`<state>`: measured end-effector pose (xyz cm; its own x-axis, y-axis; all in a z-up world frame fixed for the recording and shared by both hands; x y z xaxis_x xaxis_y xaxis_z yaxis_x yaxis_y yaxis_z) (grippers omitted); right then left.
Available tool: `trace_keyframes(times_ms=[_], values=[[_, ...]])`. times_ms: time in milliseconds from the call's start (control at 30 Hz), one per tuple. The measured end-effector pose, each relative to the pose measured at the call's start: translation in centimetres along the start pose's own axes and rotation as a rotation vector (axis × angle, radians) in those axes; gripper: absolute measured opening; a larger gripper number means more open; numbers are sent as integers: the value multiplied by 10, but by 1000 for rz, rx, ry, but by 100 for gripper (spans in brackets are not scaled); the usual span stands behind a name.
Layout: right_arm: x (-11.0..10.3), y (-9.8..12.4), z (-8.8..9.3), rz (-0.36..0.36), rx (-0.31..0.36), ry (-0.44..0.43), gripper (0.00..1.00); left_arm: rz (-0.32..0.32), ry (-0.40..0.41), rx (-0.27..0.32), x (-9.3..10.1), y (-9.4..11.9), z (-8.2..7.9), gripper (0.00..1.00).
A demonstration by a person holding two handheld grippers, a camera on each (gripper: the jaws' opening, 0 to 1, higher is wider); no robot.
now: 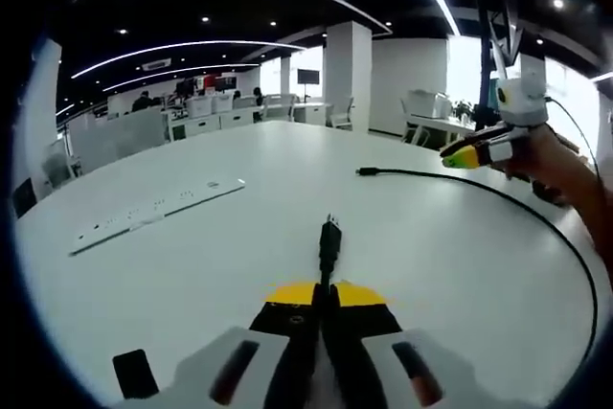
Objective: Find the charging cable on the desk, coil it up and secure with Velcro.
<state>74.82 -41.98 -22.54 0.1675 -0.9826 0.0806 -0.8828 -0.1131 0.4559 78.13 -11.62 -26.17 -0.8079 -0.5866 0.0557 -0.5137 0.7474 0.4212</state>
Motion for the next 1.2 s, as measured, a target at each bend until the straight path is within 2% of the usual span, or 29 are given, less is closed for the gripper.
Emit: trace_keyframes(times_ms=[300,500,700,833,1033,1200], values=[[6,-25,-8,9,-55,41,23,9,8,-8,1,0,0,6],[11,-43,-12,23,-104,99,20,13,9,-11,2,0,-1,6],[13,-58,-10,3,-145,122,19,14,16,-26,2,1,-1,6],[15,-60,-8,17,-168,151,19,16,15,-30,3,2,-1,6],[18,-62,-5,4,-177,145,16,16,18,-38,4,3,-1,5],[18,-64,-5,-25,-161,126,16,21,20,-37,4,3,-1,5]])
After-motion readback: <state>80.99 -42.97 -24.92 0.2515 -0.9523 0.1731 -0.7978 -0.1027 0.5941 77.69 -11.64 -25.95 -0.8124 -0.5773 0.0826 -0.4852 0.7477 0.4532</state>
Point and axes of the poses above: the point that each gripper's makers call its tool centre point, and the gripper's own axes: y roughly backward along the fingers, x roughly to its right, z roughly out of its underside, the point moved 7 cm from there along y, roughly backward along the fingers, and after that the axes turned 5 degrees about z, right-handed, at the moved point
